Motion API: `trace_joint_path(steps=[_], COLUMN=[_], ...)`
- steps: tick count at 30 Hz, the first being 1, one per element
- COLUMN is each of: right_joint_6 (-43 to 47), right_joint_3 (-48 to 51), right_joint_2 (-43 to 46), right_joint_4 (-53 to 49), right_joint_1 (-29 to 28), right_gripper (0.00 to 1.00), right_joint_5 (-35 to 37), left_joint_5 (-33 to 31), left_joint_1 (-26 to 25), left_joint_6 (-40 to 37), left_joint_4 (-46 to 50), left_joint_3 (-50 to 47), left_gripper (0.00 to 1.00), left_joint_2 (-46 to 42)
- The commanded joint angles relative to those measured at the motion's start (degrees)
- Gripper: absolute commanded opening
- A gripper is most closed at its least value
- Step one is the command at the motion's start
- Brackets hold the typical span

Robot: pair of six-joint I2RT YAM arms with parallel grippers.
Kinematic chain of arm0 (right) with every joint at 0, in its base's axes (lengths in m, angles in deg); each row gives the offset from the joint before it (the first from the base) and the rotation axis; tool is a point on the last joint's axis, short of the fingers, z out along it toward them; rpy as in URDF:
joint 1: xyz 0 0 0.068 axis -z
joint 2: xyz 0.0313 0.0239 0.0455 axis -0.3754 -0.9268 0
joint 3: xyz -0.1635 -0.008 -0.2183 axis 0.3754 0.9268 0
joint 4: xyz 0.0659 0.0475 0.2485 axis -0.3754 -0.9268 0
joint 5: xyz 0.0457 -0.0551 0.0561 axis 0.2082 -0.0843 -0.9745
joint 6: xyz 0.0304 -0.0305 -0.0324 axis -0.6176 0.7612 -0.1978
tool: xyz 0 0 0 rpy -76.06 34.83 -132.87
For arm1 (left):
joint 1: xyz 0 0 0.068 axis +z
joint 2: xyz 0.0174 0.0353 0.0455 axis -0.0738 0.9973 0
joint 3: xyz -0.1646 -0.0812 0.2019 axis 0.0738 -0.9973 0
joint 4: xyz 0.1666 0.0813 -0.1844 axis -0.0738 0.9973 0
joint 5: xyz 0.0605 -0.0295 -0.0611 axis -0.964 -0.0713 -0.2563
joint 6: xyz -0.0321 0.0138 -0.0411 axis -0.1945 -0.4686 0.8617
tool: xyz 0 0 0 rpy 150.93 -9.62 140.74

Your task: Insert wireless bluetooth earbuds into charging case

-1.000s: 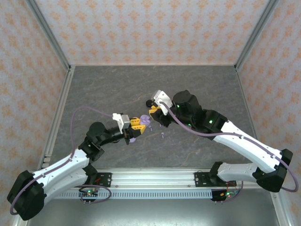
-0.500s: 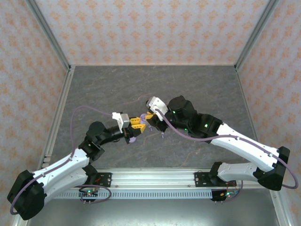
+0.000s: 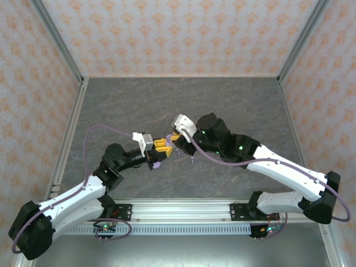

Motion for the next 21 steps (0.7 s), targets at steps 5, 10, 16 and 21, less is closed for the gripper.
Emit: trace_joint_path(steps=[5,10,16,21], right_joint_6=[0.7,0.8,1.0,1.1], right_joint_3=[-0.8,-0.9,-1.1,-1.3], right_joint_2=[-0.5,-0.5,-2.0,-2.6], right_joint_4=[0.7,0.4,0.5,0.2], right_joint_1=[-0.3,-0.3,-0.4,-0.4], right_gripper=[0.20,0.20,0.20,0.20], right_joint_5=[-0.3,-0.8,-0.9,-1.6], left_joint_5=[0.5,0.5,0.5,0.5], left_joint_1=[-0.7,-0.7,-0.7,-0.7], left_joint_6=[0.2,0.4,0.5,0.5], left_joint_4=[-3.0,-3.1,-3.0,-2.9], left_joint_3=[2.2,2.1,2.2,2.2], left_gripper=[0.00,0.00,0.00,0.00], left_joint_2=[0.0,-0.1,-0.3,-0.3])
